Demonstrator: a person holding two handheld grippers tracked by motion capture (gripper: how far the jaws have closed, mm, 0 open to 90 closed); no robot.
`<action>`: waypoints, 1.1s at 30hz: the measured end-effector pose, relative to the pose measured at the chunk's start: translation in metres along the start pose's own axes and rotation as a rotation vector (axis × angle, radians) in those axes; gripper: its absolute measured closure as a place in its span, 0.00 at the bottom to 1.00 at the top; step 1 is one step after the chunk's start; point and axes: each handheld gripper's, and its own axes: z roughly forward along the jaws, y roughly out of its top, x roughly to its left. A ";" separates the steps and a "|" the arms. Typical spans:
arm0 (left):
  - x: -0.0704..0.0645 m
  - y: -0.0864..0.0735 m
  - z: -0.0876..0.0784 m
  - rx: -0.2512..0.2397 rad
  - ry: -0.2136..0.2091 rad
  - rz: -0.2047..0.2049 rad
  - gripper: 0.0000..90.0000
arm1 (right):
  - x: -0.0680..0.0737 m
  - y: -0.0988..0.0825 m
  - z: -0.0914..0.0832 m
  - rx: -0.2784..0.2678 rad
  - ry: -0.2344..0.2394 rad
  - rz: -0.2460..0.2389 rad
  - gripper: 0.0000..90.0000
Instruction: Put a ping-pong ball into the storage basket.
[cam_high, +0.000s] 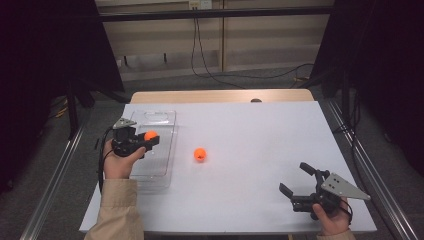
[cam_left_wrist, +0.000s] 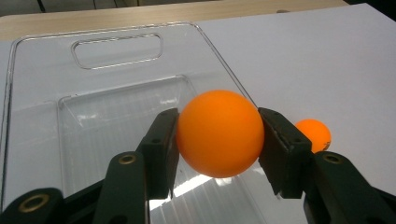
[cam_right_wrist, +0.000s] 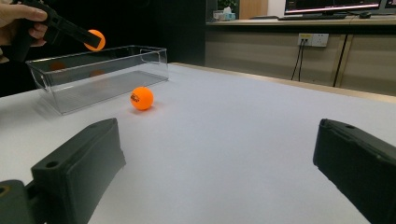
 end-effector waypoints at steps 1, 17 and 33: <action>0.001 0.000 0.000 0.002 0.000 -0.003 0.56 | 0.000 0.000 0.000 0.000 0.000 0.000 0.01; 0.003 -0.002 0.002 0.009 0.017 0.000 0.56 | 0.000 0.000 0.000 0.000 0.000 0.001 0.01; 0.003 -0.003 0.001 -0.001 0.029 -0.006 0.55 | 0.000 0.000 0.000 -0.001 0.001 -0.001 0.01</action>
